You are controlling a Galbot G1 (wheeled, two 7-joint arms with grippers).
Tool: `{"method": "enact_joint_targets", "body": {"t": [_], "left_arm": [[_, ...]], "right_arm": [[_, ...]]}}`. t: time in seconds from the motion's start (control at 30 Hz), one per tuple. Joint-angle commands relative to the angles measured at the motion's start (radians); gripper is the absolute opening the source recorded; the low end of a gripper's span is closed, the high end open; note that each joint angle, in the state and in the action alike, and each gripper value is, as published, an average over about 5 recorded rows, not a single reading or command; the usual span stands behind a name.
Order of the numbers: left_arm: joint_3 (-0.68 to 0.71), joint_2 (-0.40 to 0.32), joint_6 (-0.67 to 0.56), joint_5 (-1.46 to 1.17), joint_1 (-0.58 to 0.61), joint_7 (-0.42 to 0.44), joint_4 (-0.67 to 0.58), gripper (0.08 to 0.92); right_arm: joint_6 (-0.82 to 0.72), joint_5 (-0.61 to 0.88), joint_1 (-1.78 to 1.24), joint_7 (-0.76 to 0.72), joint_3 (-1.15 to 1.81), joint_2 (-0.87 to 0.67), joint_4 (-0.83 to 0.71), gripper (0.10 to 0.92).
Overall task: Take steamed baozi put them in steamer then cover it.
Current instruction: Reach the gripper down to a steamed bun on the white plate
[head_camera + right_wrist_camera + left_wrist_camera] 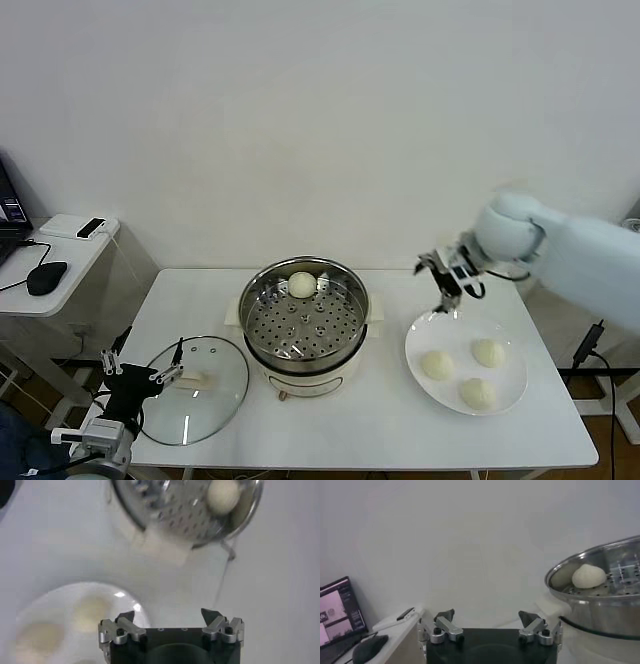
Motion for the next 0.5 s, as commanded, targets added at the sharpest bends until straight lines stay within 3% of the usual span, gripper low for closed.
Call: {"method": "enact_joint_targets", "body": {"t": [0.03, 0.5], "left_arm": [[-0.004, 0.001, 0.000, 0.000, 0.002, 0.000, 0.004, 0.823], [-0.014, -0.014, 0.001, 0.008, 0.006, 0.000, 0.019, 0.823]], "right_arm": [[-0.064, -0.076, -0.282, 0.004, 0.164, -0.132, 0.052, 0.823], [-0.049, -0.149, -0.477, 0.003, 0.251, -0.011, -0.079, 0.823]]}}
